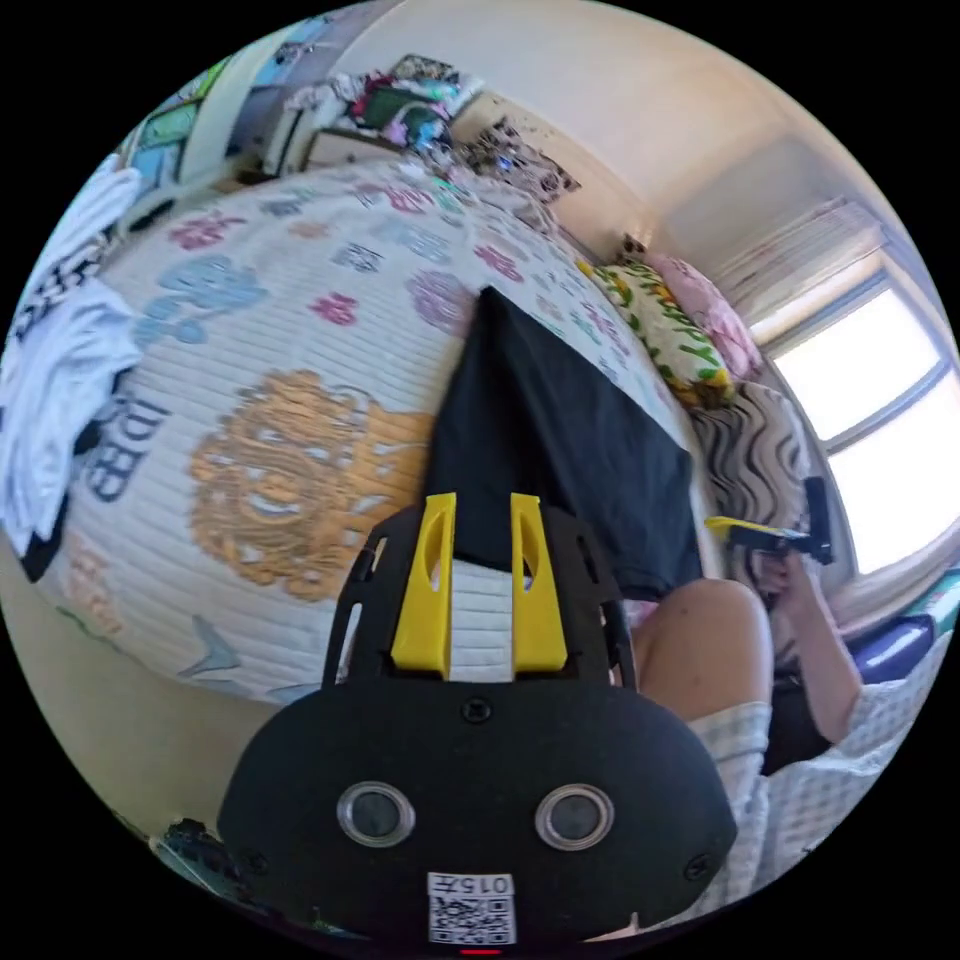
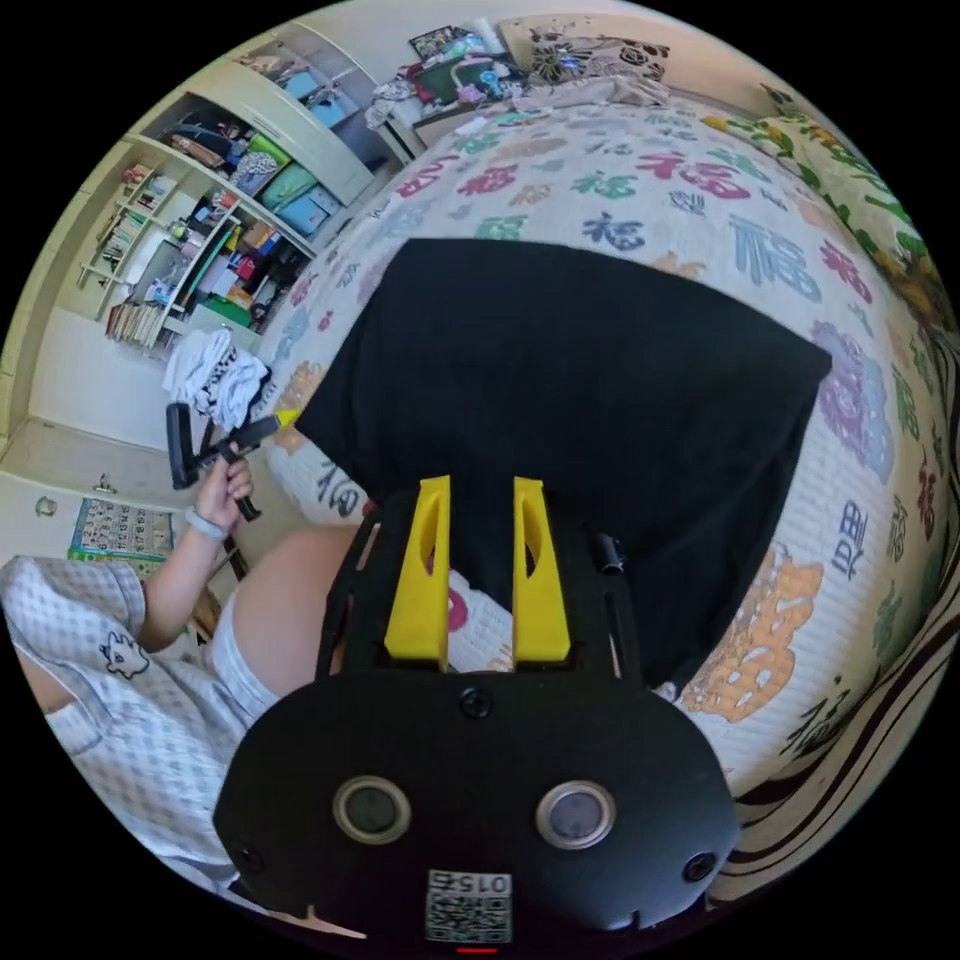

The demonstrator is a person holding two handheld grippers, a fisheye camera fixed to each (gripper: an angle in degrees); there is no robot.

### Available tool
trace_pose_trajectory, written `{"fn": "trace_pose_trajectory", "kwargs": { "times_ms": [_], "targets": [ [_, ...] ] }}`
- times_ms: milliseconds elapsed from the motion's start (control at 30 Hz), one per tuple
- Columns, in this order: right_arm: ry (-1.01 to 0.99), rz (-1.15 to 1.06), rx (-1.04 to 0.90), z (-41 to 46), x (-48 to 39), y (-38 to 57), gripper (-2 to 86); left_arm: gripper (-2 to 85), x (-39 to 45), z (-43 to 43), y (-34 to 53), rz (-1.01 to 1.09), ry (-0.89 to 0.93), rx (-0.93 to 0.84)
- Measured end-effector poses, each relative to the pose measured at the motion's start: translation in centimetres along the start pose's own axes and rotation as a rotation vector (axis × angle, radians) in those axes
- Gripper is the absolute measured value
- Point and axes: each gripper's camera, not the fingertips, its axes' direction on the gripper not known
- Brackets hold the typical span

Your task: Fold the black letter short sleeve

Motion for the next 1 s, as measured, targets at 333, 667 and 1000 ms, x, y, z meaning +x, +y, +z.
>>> {"fn": "trace_pose_trajectory", "kwargs": {
  "times_ms": [333,667,1000],
  "targets": [
    [0.022,-0.199,-0.018,5.6,-9.1,-16.1,10.3,1.4,-4.9,-0.3,5.6,-0.032,0.067,0.125],
    [0.085,0.006,-0.107,15.0,-14.0,-35.6,12.1,0.1,-5.2,-1.1,8.8,0.070,0.105,0.198],
    [0.294,0.013,-0.146,19.7,-17.4,-38.4,5.7,-0.1,-4.3,-1.9,9.6,0.076,0.117,0.212]
  ]
}}
